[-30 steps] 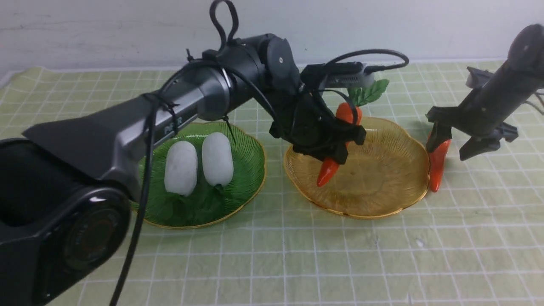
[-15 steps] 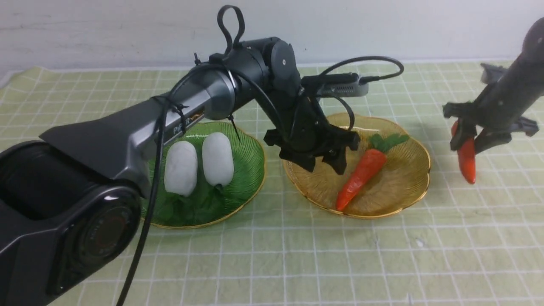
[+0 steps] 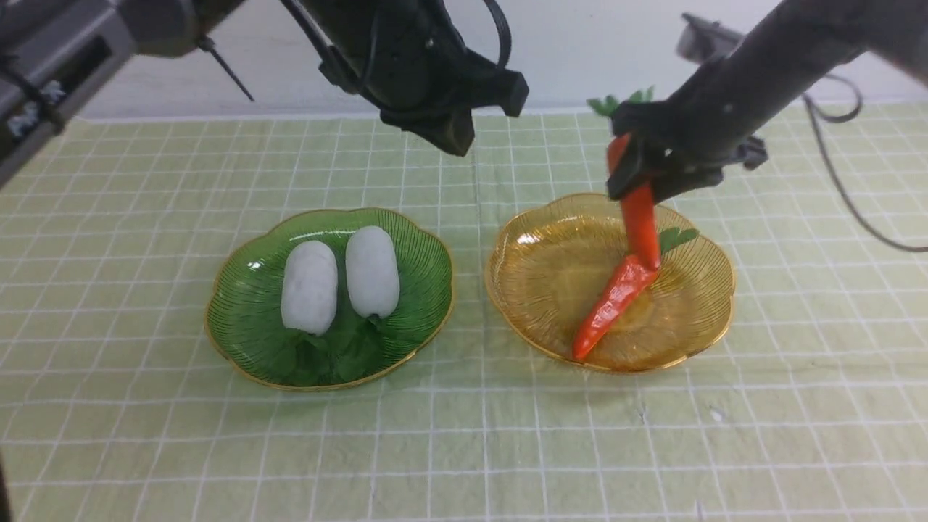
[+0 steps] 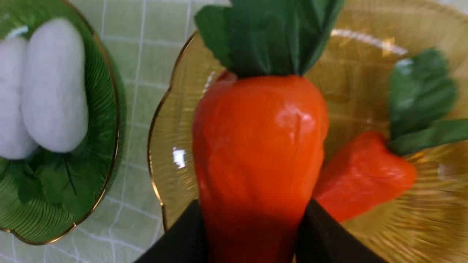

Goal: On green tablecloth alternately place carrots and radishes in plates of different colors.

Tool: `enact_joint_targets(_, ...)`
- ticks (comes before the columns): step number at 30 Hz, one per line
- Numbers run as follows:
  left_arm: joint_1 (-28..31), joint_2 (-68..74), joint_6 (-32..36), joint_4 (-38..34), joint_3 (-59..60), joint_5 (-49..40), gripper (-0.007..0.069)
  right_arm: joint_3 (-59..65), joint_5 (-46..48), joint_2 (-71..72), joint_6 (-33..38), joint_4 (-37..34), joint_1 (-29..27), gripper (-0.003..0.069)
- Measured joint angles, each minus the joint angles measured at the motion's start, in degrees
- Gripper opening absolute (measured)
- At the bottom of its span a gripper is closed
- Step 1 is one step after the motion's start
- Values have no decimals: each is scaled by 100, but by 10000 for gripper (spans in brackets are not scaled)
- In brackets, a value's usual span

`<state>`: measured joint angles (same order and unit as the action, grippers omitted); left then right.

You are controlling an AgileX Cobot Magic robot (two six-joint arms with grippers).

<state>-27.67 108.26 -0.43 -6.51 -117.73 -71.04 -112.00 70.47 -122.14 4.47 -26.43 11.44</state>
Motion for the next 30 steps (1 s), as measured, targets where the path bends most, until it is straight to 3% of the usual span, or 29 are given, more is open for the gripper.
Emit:
enact_joint_targets(2, 0, -420, 0, -6, 295, -42, -8, 0, -242, -275, 0, -6, 262, 355)
enact_joint_targets(8, 0, -1332, 0, -19, 1225, -75, -8, -56, -340, -617, -322, 137, 371, 560)
enact_joint_targets(13, 0, -2188, 0, -9, 2096, 56, -8, -615, -6, -557, -225, 459, 270, 589)
enact_joint_targets(15, 0, -2519, 0, -18, 2450, 197, -8, -682, 13, -269, -202, 650, 180, 552)
enact_joint_targets(16, 0, -2813, 0, -18, 2741, 364, -8, -694, 48, 155, -192, 816, 78, 479)
enact_joint_targets(18, 0, -2992, 0, -18, 2957, 468, -8, -688, 59, 462, -186, 899, 28, 433)
enact_joint_targets(21, 0, -3730, -12, -18, 3846, 907, -8, -399, 67, 1919, -173, 1198, -23, 235)
enact_joint_targets(22, 0, -3812, -12, -18, 3943, 966, -8, -373, 67, 2007, -173, 1216, -23, 235)
enact_joint_targets(23, 0, -4057, -12, -18, 4237, 1105, -8, -188, 80, 2555, -149, 1316, -23, 153)
enact_joint_targets(25, 0, -4434, -20, -18, 4672, 1386, -8, 133, 94, 3287, -143, 1433, -23, 69)
enact_joint_targets(28, 0, -5119, -25, -18, 5464, 1944, -8, 1231, -55, 4888, -138, 1664, -23, -2)
enact_joint_targets(30, 0, -5488, -25, -18, 6000, 2410, -8, 2724, -1133, 6340, -109, 1726, -23, -13)
